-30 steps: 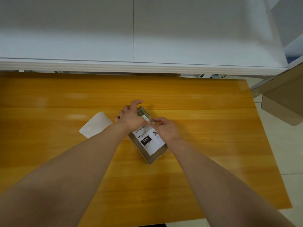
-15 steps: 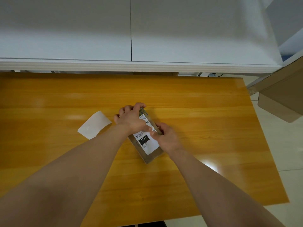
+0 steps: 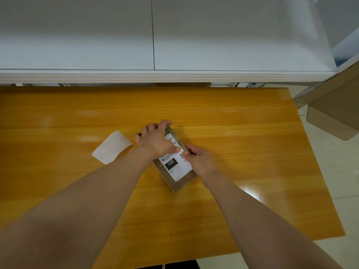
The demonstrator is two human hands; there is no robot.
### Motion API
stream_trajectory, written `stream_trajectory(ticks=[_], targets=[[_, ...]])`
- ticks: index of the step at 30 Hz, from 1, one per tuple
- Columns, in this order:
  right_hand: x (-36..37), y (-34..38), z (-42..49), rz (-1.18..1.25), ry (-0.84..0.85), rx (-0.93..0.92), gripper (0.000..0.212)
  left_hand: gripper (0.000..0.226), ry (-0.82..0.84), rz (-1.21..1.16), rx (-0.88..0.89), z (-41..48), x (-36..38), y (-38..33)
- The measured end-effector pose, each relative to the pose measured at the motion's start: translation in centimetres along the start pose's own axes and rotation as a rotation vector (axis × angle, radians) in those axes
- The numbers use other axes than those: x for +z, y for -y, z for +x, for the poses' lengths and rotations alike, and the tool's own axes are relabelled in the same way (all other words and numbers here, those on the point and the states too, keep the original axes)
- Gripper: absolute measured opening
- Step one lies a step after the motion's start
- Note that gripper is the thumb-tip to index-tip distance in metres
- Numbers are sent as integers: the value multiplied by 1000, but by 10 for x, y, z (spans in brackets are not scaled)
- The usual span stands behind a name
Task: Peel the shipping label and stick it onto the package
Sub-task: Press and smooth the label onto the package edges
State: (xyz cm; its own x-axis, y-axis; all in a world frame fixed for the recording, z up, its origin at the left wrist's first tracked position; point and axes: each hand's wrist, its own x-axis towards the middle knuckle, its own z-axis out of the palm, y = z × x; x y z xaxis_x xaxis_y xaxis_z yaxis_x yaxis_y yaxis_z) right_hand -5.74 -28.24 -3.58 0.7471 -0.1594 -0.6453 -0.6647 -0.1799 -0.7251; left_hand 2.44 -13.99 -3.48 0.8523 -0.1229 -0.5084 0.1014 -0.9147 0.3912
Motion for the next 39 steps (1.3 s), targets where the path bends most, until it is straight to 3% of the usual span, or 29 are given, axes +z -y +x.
stream_trajectory(ticks=[6,9,13,29,39], targets=[[-9,-8,-4,-59,60,14,37,97,-143,126,174,-13,9,-3],[-11,-10,-7,-81,130,29,48,93,-82,147,268,-18,12,-7],[-12,-12,-8,-109,163,83,52,90,14,153,253,-17,17,-6],[-16,-11,-4,54,162,189,44,71,28,103,235,-11,25,-5],[-20,-18,-11,4,224,131,58,89,47,141,242,-12,25,-6]])
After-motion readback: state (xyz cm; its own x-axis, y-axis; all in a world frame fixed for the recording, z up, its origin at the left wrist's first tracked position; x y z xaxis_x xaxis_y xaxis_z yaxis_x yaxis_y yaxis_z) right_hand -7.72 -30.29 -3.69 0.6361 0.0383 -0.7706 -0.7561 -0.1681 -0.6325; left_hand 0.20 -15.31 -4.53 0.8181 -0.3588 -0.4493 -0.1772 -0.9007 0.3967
